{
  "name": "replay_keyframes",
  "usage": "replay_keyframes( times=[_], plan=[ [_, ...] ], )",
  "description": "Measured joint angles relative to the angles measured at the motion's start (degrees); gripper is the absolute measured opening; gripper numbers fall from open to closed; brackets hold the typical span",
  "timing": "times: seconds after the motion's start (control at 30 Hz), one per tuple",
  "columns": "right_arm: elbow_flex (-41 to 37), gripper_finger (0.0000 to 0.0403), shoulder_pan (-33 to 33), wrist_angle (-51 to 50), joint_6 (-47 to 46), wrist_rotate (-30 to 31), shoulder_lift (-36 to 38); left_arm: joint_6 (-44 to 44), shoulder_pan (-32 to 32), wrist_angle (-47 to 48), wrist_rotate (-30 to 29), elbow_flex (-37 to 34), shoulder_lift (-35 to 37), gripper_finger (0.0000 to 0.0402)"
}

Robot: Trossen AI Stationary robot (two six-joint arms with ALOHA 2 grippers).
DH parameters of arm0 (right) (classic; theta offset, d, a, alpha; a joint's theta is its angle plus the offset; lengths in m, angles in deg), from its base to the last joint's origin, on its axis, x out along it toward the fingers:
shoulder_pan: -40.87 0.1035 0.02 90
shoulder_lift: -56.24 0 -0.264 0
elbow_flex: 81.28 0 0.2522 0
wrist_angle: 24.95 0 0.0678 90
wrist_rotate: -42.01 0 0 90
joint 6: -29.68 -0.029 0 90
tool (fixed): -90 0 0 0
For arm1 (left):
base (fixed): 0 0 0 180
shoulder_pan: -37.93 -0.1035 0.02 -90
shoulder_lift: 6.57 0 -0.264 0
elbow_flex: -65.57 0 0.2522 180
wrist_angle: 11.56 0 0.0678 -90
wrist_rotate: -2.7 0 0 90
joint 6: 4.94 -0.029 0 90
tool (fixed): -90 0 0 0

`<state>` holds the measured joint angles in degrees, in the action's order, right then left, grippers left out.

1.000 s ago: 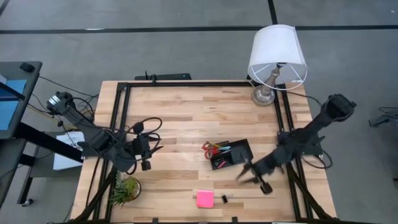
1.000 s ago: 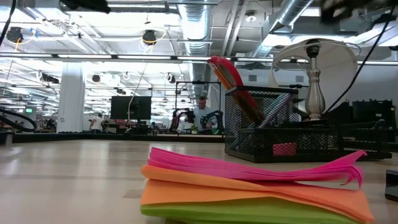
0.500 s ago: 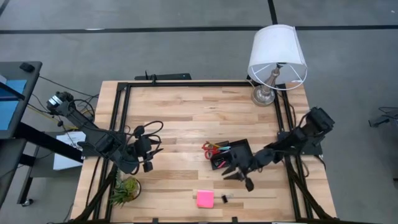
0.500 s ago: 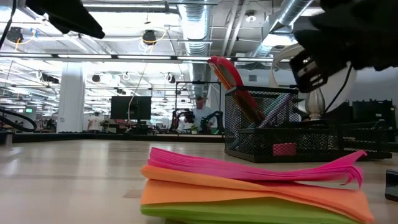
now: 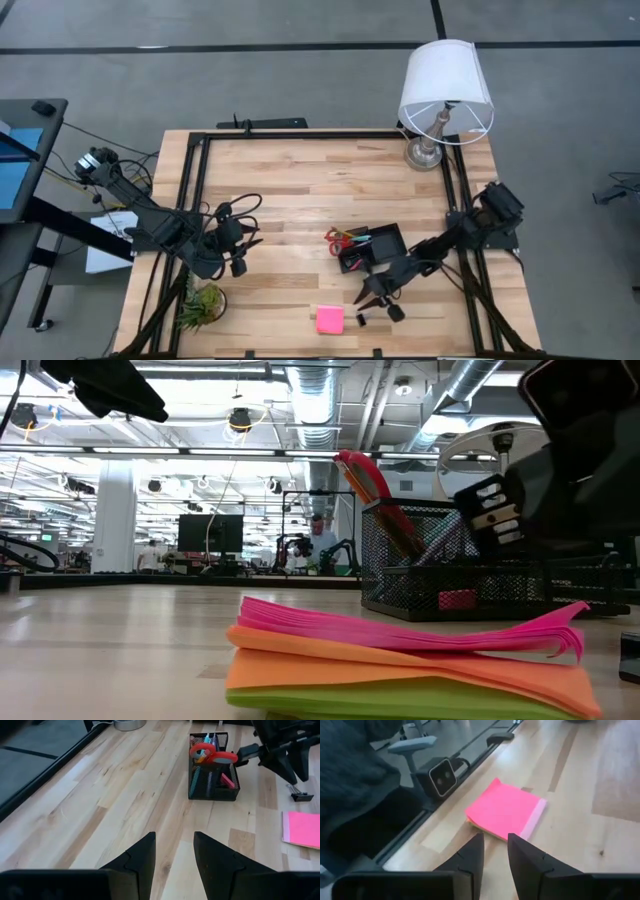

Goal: Pick and place office supplies into organizer
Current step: Put the binder clip into the desk organizer

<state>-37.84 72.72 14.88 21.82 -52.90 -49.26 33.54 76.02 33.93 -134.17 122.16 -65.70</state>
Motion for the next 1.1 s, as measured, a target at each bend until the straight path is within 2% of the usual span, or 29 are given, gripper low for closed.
replay_keyframes(
  times=[0.3, 0.43, 0.57, 0.8, 0.97, 1.1],
  plan=[
    [4.06, 0.0094, 0.52, -3.96, -4.27, -2.7, -0.73, 1.62, 0.0, 0.0, 0.0, 0.0, 0.0, 0.0126],
    [7.5, 0.0121, 2.09, -12.85, -4.07, -2.69, -0.71, 1.62, 0.0, -0.01, 0.0, 0.0, 0.0, 0.0126],
    [10.67, 0.0156, 3.41, -20.03, -0.01, -2.4, -0.71, 1.64, 0.0, -0.01, 0.0, 0.0, 0.0, 0.0126],
    [12.08, 0.0214, 5.39, -21.36, 1.44, 7.51, -0.71, 1.6, 0.0, 0.01, 0.0, 0.0, 0.0, 0.0126],
    [12.06, 0.0243, 6.46, -23.47, -0.88, 8.01, -0.71, 1.53, -0.04, 0.01, 1.12, 0.0, 0.0, 0.0126],
    [12.06, 0.025, 7.31, -24.26, -1.16, 8.03, -0.71, 1.33, -0.02, 0.04, 1.97, 0.0, 0.0, 0.0126]
  ],
)
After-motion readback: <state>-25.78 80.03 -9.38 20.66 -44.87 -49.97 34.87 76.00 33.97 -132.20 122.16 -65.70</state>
